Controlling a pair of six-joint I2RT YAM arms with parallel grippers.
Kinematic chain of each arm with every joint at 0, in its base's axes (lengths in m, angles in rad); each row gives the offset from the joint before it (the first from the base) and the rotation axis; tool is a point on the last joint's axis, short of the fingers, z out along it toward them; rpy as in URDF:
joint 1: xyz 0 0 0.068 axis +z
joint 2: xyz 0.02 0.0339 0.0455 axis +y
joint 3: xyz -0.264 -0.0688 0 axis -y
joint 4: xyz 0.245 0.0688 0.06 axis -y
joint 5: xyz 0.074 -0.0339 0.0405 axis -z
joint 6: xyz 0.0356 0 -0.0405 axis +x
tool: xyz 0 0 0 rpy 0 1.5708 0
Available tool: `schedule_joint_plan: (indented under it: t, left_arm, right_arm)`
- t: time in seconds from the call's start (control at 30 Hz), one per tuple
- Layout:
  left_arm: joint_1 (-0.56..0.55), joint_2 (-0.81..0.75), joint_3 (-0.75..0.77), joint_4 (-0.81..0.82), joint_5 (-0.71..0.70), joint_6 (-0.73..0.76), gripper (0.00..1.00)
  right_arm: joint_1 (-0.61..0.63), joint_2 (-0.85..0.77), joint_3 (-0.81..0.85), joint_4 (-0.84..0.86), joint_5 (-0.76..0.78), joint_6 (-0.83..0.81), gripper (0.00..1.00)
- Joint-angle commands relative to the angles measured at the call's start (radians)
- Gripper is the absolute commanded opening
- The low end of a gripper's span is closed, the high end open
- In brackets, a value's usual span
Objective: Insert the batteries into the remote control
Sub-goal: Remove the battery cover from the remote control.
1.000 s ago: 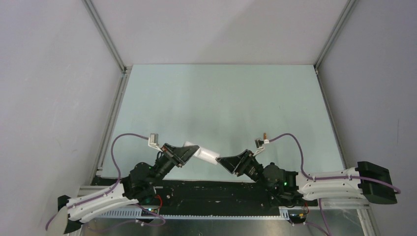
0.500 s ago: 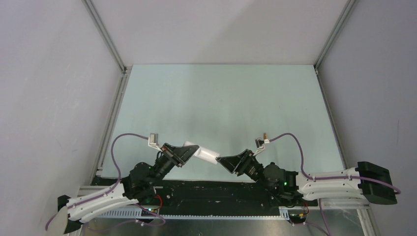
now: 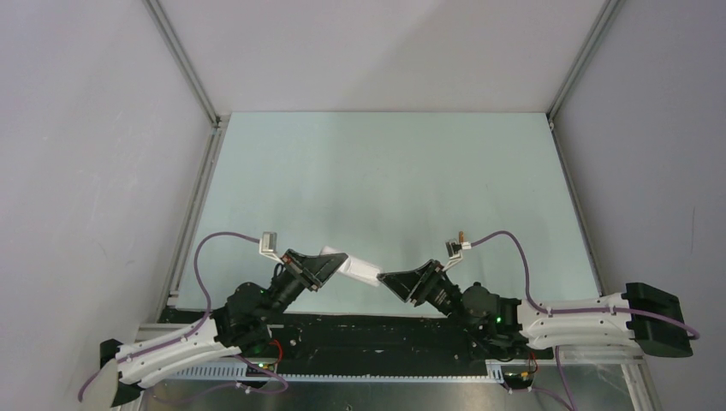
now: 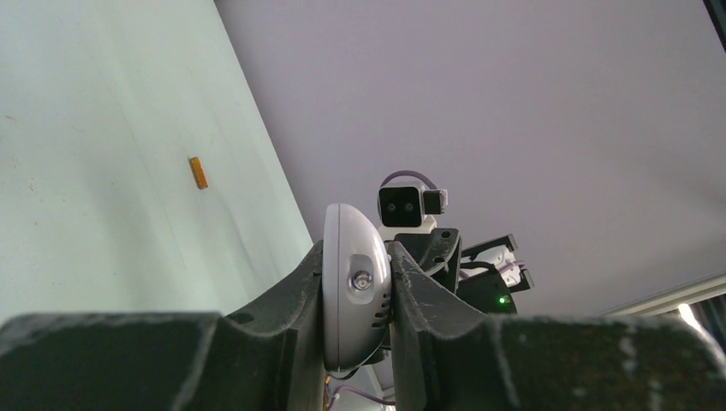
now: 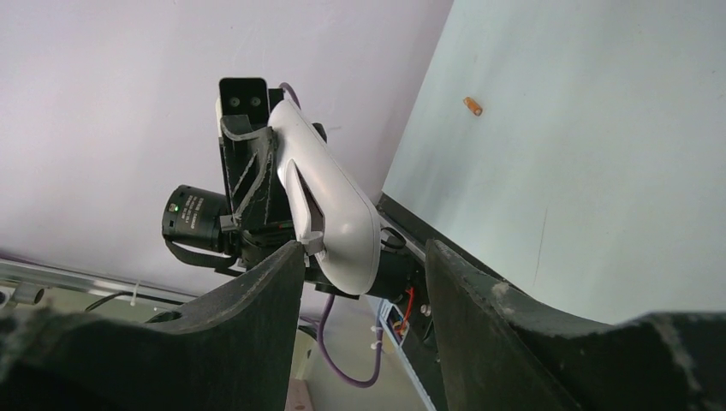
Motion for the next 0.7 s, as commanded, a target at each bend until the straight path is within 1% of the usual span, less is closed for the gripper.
schedule_joint_plan:
  t: [0.0, 0.27, 0.67]
  left_arm:
    - [-0.002, 0.012, 0.011, 0.038, 0.02, -0.005, 0.0]
    - [-0.002, 0.019, 0.013, 0.038, 0.016, -0.007, 0.0]
    - [-0.002, -0.011, 0.005, 0.039, 0.001, -0.022, 0.0]
  right_arm:
    - [-0.005, -0.02, 0.029, 0.025, 0.008, -0.019, 0.59]
    - [-0.007, -0.029, 0.029, 0.021, 0.005, -0.025, 0.6]
    - [-0.003, -0.04, 0.009, -0.02, 0.012, 0.01, 0.6]
